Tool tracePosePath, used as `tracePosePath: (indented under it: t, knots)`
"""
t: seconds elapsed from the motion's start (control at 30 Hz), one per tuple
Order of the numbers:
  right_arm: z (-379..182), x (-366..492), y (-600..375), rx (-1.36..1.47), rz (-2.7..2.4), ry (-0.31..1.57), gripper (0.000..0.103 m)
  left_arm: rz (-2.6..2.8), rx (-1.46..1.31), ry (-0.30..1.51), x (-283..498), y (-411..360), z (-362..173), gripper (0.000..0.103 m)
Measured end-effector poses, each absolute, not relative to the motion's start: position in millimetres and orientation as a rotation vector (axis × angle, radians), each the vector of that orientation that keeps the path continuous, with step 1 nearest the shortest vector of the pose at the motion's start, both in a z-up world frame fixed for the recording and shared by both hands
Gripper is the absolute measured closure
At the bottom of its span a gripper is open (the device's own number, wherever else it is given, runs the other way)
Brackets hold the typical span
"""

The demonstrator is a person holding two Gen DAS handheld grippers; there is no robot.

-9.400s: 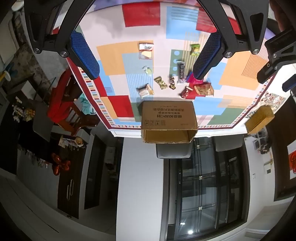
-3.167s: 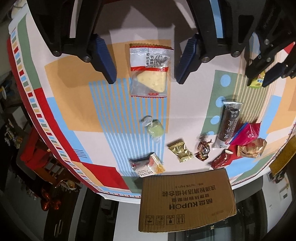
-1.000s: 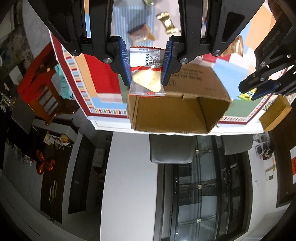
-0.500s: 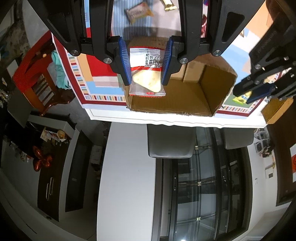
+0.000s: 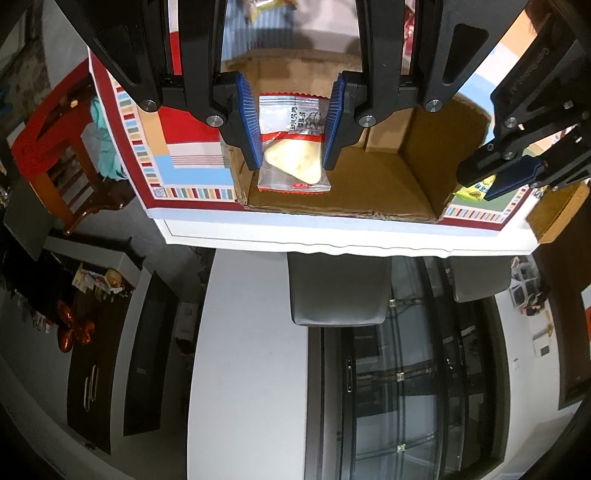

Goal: Organize snacks
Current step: 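Carry both held packets up and over the open cardboard box, then open the left tool and the right tool to drop both packets into the box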

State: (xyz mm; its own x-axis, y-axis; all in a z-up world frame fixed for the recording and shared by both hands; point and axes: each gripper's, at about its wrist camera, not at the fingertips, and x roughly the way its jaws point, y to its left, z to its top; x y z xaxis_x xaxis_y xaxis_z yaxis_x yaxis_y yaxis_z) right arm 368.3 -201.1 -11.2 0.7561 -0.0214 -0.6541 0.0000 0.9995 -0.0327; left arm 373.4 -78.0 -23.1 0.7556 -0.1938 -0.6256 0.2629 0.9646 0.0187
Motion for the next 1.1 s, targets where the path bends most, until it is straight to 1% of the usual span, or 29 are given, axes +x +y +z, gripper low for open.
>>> tracePosePath:
  t: [0.67,0.7,0.77,0.83,0.87,0.9,0.93,0.97,1.0,1.1]
  knots:
    - [-23,401,-199,-0.032,0.019,0.774,0.069,-0.254,0.126,0.720,399,-84,-31,0.078]
    - [-23,401,-199,-0.031,0.021,0.773,0.068,-0.253,0.122,0.720,399,-84,-31,0.077]
    - [-23,402,-198,-0.034,0.024,0.772,0.068,-0.249,0.125,0.715,398,-84,-30,0.070]
    - [-23,403,-198,-0.041,0.022,0.772,0.061,-0.241,0.130,0.708,397,-83,-29,0.060]
    - [-22,403,-198,-0.042,0.020,0.771,0.052,-0.238,0.131,0.704,396,-83,-28,0.058]
    - [-22,402,-198,-0.044,0.016,0.767,0.043,-0.235,0.132,0.700,396,-83,-28,0.053]
    - [-21,402,-198,-0.045,0.007,0.764,0.039,-0.230,0.132,0.696,395,-82,-27,0.047]
    - [-20,401,-199,-0.045,-0.002,0.761,0.031,-0.227,0.127,0.690,394,-80,-25,0.044]
    - [-19,400,-200,-0.042,-0.010,0.759,0.027,-0.225,0.124,0.686,394,-79,-24,0.041]
    - [-17,399,-203,-0.035,-0.022,0.754,0.026,-0.214,0.119,0.678,393,-76,-21,0.037]
